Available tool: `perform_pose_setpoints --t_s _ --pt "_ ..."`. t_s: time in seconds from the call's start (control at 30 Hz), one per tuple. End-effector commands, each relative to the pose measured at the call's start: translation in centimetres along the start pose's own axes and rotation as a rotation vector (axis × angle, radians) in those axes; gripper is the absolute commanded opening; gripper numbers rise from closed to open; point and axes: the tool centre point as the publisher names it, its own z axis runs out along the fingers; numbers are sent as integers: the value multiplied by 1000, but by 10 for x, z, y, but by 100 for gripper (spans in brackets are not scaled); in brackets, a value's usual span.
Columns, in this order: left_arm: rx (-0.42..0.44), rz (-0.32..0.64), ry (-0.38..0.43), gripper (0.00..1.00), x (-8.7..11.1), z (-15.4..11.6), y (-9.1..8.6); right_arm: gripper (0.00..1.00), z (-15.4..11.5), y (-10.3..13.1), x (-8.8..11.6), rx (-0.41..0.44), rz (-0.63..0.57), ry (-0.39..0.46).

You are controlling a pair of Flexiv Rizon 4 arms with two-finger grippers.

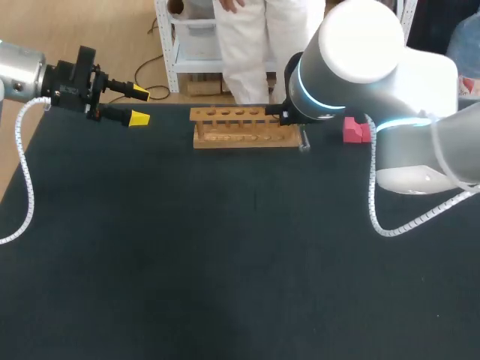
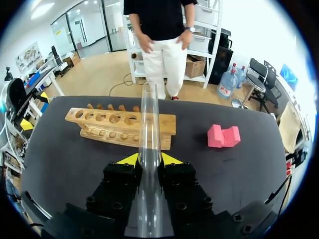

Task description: Grasp the test tube, adjust it, and insert it.

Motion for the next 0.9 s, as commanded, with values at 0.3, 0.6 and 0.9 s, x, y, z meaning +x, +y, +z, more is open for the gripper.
perform_pose_setpoints --t_s 0.3,0.6,0.9 --pt "0 3 -2 100 1 0 0 0 26 10 -2 -21 -19 46" --pt "0 3 -2 100 1 0 0 0 39 14 -1 -36 -36 73" --pt "0 3 -2 100 1 0 0 0 47 17 3 -50 -35 99"
